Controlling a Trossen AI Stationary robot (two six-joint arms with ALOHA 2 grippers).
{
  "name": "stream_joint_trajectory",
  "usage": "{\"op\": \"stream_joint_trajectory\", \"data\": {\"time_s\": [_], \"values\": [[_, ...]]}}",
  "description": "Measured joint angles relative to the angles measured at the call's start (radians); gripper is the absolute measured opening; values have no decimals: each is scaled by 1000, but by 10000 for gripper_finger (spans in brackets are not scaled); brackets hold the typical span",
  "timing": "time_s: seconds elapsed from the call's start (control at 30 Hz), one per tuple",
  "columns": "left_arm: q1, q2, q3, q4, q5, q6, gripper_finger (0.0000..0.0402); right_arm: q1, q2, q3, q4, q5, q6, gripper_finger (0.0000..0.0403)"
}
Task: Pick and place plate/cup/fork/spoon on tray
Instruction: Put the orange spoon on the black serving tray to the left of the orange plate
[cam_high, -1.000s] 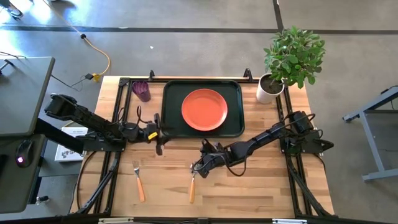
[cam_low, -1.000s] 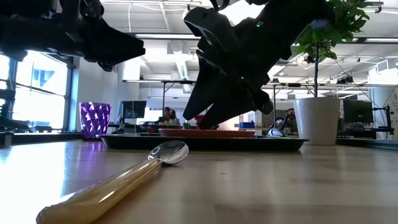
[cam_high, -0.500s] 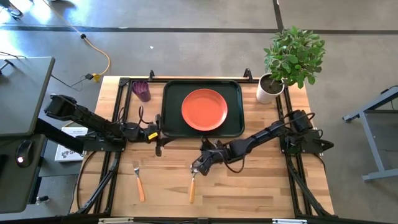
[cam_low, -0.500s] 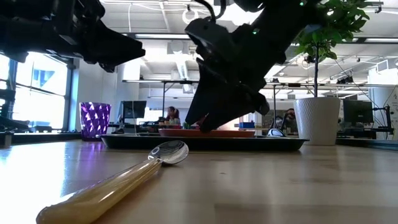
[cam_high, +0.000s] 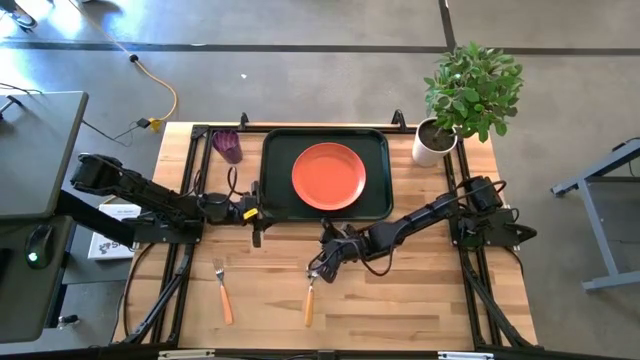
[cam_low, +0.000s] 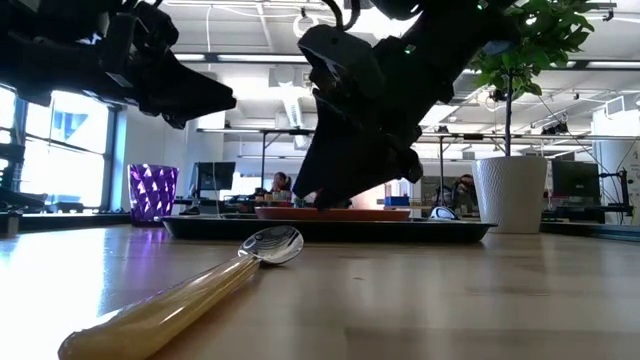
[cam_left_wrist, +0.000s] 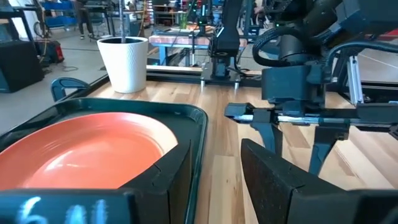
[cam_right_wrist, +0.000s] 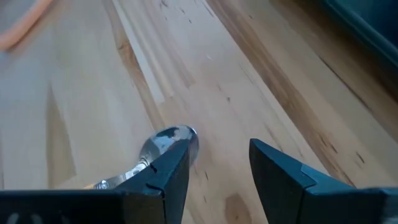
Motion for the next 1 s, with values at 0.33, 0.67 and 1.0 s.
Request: {"op": "stream_joint_trajectory", "data": {"time_s": [0.33,0.67,1.0], "values": [[2,0,0,-5,14,-16,129,-7,81,0,73,-2,18,158],[2,0,0,-7,7,-8,129,-8,82,0,153,-146,2,158],[2,0,0,-6,6,-7,129,-7,142,2,214,-129,37,158]]}}
